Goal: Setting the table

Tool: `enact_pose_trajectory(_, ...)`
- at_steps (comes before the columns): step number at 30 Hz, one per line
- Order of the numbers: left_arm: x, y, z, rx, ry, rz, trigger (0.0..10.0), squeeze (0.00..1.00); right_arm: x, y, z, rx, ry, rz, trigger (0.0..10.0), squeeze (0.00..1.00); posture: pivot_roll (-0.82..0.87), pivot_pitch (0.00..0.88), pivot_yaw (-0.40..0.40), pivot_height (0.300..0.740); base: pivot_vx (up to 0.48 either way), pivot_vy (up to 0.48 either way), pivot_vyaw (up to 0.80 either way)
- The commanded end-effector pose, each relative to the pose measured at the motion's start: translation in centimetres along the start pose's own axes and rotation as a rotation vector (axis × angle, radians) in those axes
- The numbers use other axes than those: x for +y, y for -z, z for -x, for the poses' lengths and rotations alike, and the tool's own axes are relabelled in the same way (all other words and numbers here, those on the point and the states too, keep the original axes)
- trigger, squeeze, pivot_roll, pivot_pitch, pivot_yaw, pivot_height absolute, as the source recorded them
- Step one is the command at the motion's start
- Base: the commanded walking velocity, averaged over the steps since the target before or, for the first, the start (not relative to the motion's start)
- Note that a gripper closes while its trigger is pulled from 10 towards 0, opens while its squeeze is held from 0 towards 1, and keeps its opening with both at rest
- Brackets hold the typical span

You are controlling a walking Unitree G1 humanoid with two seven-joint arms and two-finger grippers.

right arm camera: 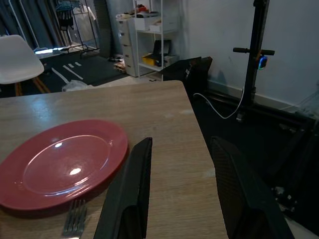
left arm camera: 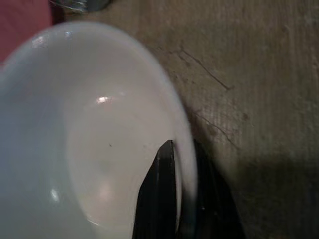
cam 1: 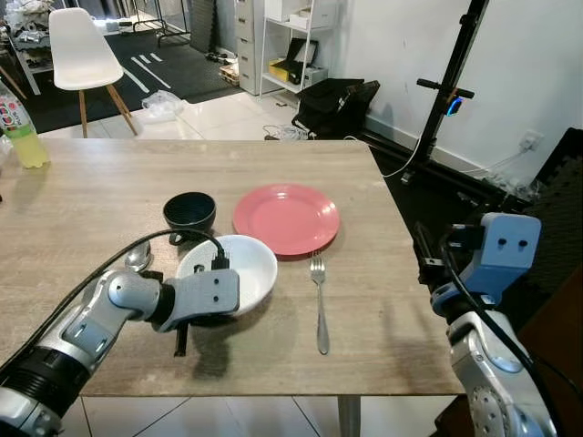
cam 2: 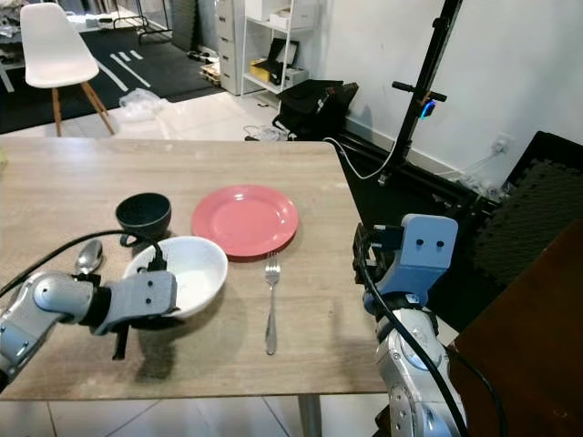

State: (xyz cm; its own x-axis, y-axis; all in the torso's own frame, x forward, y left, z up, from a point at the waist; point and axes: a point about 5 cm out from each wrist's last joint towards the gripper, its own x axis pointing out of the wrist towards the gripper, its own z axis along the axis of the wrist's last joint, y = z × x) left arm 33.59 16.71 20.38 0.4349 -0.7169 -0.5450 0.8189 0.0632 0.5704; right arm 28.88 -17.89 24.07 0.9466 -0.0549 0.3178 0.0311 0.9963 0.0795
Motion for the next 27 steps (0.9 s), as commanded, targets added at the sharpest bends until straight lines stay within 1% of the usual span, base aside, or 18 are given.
enact_pose_trajectory(1, -0.4, 0.2, 0.1, -0.014, 0.012, 0.041, 0.0, 0.0, -0.2, 0.0, 0.2, 0.006, 0.004, 0.005, 10.0, 0.0, 0.05, 0.071, 0.022, 0.74, 0.0, 0.0, 0.0)
enact_pose_trajectory(2, -0.3, 0.0, 0.2, -0.035, 0.004, 0.054, 0.0, 0.0, -0.2, 0.0, 0.2, 0.005, 0.004, 0.005, 10.0, 0.0, 0.05, 0.071, 0.022, 0.74, 0.0, 0.0, 0.0)
enact_pose_trajectory(4, 1.1, -2.4, 0.9, -0.219, -0.124, 0.137, 10.0, 0.0, -0.3, -0.1, 0.3, 0.001, 0.008, 0.009, 10.0, 0.0, 0.04, 0.071, 0.03, 0.74, 0.0, 0.0, 0.0)
enact_pose_trajectory(5, 1.1, -2.4, 0.9, -0.219, -0.124, 0.137, 10.0, 0.0, -0.3, -0.1, 0.3, 0.001, 0.008, 0.009, 10.0, 0.0, 0.04, 0.071, 0.03, 0.74, 0.0, 0.0, 0.0)
enact_pose_trajectory(7, 2.9, -5.1, 1.9, -0.446, -0.301, 0.263, 10.0, 0.0, -0.6, -0.2, 0.5, -0.002, 0.023, 0.013, 10.0, 0.0, 0.04, 0.071, 0.03, 0.74, 0.0, 0.0, 0.0)
enact_pose_trajectory(8, 3.2, -6.0, 2.2, -0.508, -0.367, 0.287, 10.0, 0.0, -0.7, -0.2, 0.6, -0.004, 0.032, 0.013, 10.0, 0.0, 0.03, 0.07, 0.027, 0.74, 0.0, 0.0, 0.0)
enact_pose_trajectory(9, 3.2, -6.0, 2.2, -0.508, -0.367, 0.287, 10.0, 0.0, -0.7, -0.2, 0.6, -0.004, 0.032, 0.013, 10.0, 0.0, 0.03, 0.07, 0.027, 0.74, 0.0, 0.0, 0.0)
enact_pose_trajectory(11, 2.7, -6.9, 2.0, -0.546, -0.465, 0.308, 10.0, 0.0, -0.7, -0.2, 1.0, -0.012, 0.049, 0.004, 10.0, 0.0, 0.03, 0.07, 0.025, 0.74, 0.0, 0.0, 0.0)
enact_pose_trajectory(14, 1.6, -7.5, 1.5, -0.537, -0.564, 0.265, 10.0, 0.0, -0.6, -0.3, 1.5, -0.041, 0.081, -0.012, 10.0, 0.0, 0.03, 0.069, 0.018, 0.74, 0.0, 0.0, 0.0)
enact_pose_trajectory(15, 1.6, -7.5, 1.5, -0.537, -0.564, 0.265, 10.0, 0.0, -0.6, -0.3, 1.5, -0.041, 0.081, -0.012, 10.0, 0.0, 0.03, 0.069, 0.018, 0.74, 0.0, 0.0, 0.0)
enact_pose_trajectory(16, 1.4, -7.8, 1.4, -0.551, -0.609, 0.271, 10.0, 0.0, -0.6, -0.4, 1.6, -0.05, 0.094, -0.019, 10.0, 0.0, 0.03, 0.069, 0.018, 0.74, 0.0, 0.0, 0.0)
enact_pose_trajectory(18, 1.1, -8.2, 1.3, -0.597, -0.668, 0.321, 10.0, 0.0, -0.4, -0.4, 1.8, -0.063, 0.107, -0.029, 10.0, 0.0, 0.03, 0.07, 0.017, 0.74, 0.0, 0.0, 0.0)
enact_pose_trajectory(19, 1.0, -8.3, 1.3, -0.641, -0.696, 0.403, 10.0, 0.0, -0.2, -0.5, 1.9, -0.07, 0.108, -0.033, 10.0, 0.0, 0.03, 0.07, 0.013, 0.74, 0.0, 0.0, 0.0)
enact_pose_trajectory(21, 0.9, -8.2, 1.4, -0.732, -0.731, 0.612, 10.0, 0.0, 0.3, -0.6, 2.0, -0.08, 0.106, -0.035, 10.0, 0.0, 0.03, 0.07, 0.012, 0.74, 0.0, 0.0, 0.0)
enact_pose_trajectory(22, 0.9, -8.2, 1.4, -0.732, -0.731, 0.612, 10.0, 0.0, 0.3, -0.6, 2.0, -0.08, 0.106, -0.035, 10.0, 0.0, 0.03, 0.07, 0.012, 0.74, 0.0, 0.0, 0.0)
enact_pose_trajectory(24, 1.5, -7.8, 1.8, -0.823, -0.782, 0.821, 10.0, 0.0, 0.8, -0.6, 2.1, -0.083, 0.106, -0.042, 10.0, 0.0, 0.02, 0.071, 0.012, 0.74, 0.0, 0.0, 0.0)
enact_pose_trajectory(25, 1.5, -7.8, 1.8, -0.823, -0.782, 0.821, 10.0, 0.0, 0.8, -0.6, 2.1, -0.083, 0.106, -0.042, 10.0, 0.0, 0.02, 0.071, 0.012, 0.74, 0.0, 0.0, 0.0)
enact_pose_trajectory(27, 1.5, -7.5, 2.0, -0.828, -0.796, 0.879, 10.0, 0.0, 0.9, -0.6, 2.2, -0.086, 0.104, -0.056, 10.0, 0.0, 0.02, 0.07, 0.013, 0.74, 0.0, 0.0, 0.0)
